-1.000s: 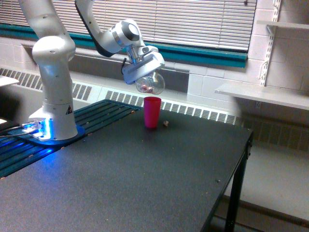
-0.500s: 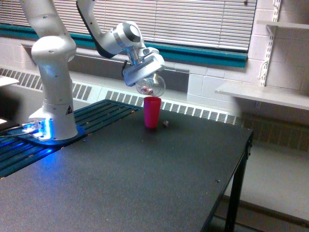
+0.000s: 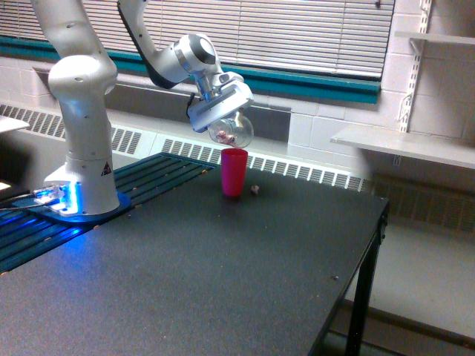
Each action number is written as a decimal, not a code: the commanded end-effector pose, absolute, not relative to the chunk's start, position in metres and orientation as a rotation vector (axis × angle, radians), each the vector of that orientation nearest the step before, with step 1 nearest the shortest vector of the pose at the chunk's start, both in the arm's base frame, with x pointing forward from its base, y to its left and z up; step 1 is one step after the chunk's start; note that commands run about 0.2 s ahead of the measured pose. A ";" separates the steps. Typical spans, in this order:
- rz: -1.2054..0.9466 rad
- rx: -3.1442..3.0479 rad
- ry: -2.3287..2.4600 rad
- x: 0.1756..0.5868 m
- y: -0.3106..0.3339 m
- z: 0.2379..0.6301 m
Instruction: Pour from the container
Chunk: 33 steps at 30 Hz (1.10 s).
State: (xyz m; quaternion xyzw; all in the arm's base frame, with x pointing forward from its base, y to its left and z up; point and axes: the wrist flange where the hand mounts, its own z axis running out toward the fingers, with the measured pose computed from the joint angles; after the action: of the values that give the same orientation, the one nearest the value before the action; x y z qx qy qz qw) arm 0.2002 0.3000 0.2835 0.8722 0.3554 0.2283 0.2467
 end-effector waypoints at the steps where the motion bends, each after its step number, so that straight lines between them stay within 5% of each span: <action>1: 0.644 2.346 0.989 0.196 0.311 0.286; 33: 0.633 2.342 0.941 0.225 0.286 0.285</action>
State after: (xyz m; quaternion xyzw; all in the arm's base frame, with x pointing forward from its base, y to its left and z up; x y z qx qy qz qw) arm 0.2240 0.2846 0.2826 0.8691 0.3461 0.2291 0.2691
